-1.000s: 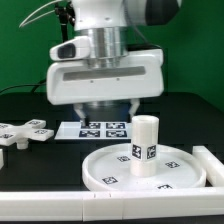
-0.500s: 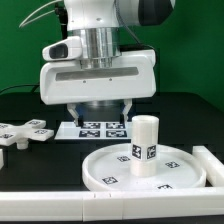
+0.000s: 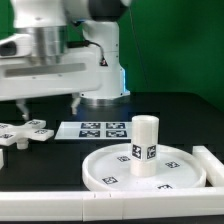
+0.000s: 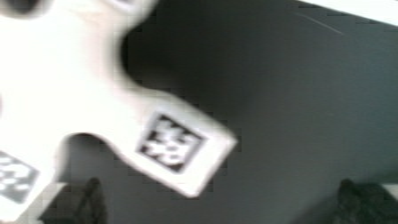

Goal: Assemble round table

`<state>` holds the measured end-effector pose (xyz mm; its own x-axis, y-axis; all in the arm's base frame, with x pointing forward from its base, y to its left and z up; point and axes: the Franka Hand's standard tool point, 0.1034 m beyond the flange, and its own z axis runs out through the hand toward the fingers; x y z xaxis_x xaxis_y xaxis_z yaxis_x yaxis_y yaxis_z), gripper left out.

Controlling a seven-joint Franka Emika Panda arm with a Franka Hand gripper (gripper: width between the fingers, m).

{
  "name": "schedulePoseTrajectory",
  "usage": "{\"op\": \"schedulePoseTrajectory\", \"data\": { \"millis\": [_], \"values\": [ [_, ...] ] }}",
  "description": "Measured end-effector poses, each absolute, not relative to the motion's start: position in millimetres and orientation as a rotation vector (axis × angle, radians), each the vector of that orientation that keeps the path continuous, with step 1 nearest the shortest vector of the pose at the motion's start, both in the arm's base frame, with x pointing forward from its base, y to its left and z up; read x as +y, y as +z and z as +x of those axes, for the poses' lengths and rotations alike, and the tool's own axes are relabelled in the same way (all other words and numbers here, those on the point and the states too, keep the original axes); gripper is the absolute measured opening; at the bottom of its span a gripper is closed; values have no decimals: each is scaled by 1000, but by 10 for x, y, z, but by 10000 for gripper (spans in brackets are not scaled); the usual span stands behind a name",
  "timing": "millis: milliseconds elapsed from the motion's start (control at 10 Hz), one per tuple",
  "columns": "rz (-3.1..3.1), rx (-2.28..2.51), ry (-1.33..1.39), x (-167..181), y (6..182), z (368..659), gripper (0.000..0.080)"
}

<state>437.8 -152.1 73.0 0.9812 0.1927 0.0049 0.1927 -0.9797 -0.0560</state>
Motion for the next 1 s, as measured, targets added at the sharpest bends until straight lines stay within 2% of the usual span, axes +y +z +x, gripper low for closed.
{"op": "schedulePoseTrajectory", "data": {
  "millis": [400,700,1000],
  "values": [
    [-3073,-341,-3,-1545,707,4379,649],
    [-3086,-381,0,-1760,636,4276,649],
    [-3108,-386,-6,-1782,540,4136,649]
  ]
}}
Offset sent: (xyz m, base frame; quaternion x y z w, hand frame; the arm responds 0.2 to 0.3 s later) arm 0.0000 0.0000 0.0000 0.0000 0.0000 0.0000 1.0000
